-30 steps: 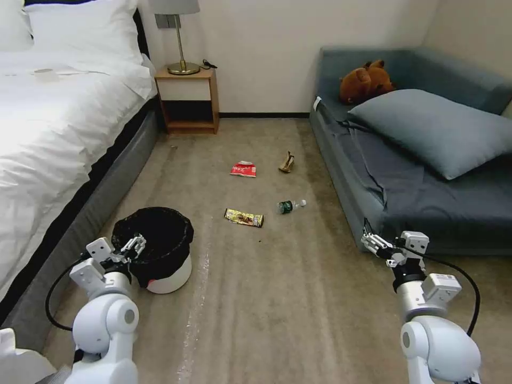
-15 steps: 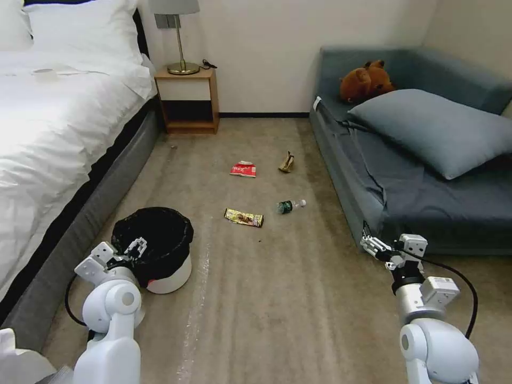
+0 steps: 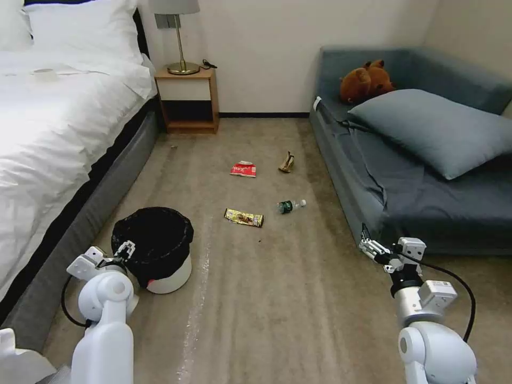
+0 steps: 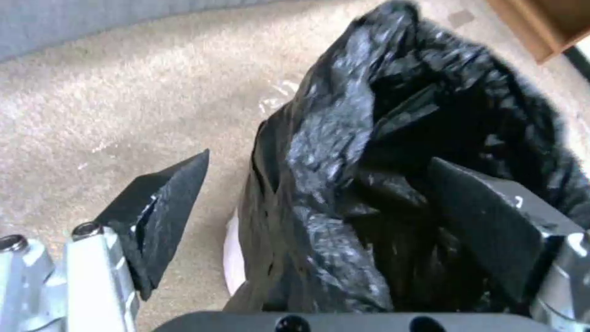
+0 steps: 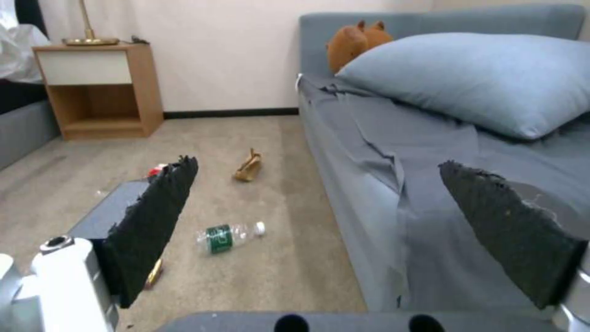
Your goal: Pick up the trash bin, then pick up the garbage on the floor and place it into the trash bin.
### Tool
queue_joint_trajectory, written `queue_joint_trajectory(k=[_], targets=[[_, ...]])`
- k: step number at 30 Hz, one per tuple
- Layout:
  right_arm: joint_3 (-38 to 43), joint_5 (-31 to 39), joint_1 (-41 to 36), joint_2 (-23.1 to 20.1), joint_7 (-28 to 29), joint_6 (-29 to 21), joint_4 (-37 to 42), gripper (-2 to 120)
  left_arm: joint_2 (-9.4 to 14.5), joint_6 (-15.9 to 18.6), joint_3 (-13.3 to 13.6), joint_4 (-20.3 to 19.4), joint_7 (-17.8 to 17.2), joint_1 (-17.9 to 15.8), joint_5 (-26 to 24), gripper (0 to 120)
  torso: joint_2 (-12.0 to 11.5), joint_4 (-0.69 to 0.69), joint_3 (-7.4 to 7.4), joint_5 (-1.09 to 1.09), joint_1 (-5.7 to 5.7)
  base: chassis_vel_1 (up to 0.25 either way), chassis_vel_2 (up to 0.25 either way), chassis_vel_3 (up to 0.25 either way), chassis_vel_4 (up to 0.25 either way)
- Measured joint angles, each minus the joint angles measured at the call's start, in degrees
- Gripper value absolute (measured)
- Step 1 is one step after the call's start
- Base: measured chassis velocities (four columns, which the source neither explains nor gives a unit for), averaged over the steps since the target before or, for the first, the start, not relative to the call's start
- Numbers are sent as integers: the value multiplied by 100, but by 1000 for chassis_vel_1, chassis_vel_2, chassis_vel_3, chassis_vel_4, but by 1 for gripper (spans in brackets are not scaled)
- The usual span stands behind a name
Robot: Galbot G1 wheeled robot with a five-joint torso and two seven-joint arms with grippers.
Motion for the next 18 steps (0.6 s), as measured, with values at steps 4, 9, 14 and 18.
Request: queue_joint_trajectory(k=[4,9,14,18], targets=[[10,27,2,0,-9,26,4,100,0,6,17,215,82,-55,-20,94,0,0,0,0,0,0,0,0,0],[4,34,3,0,-44,50,-8,100,-7,-1,54,405,139,-132,-38,89,0,0,0,0,0,0,0,0,0],[-28,34,-18,34,-101,96,-37,100,-17,-20,98,572,237,-213,-37,75,0,0,0,0,0,0,0,0,0],[-16,35,-51,23,-159,183,-98,100,-24,-40,124,703,338,-266,-34,57,0,0,0,0,0,0,0,0,0]])
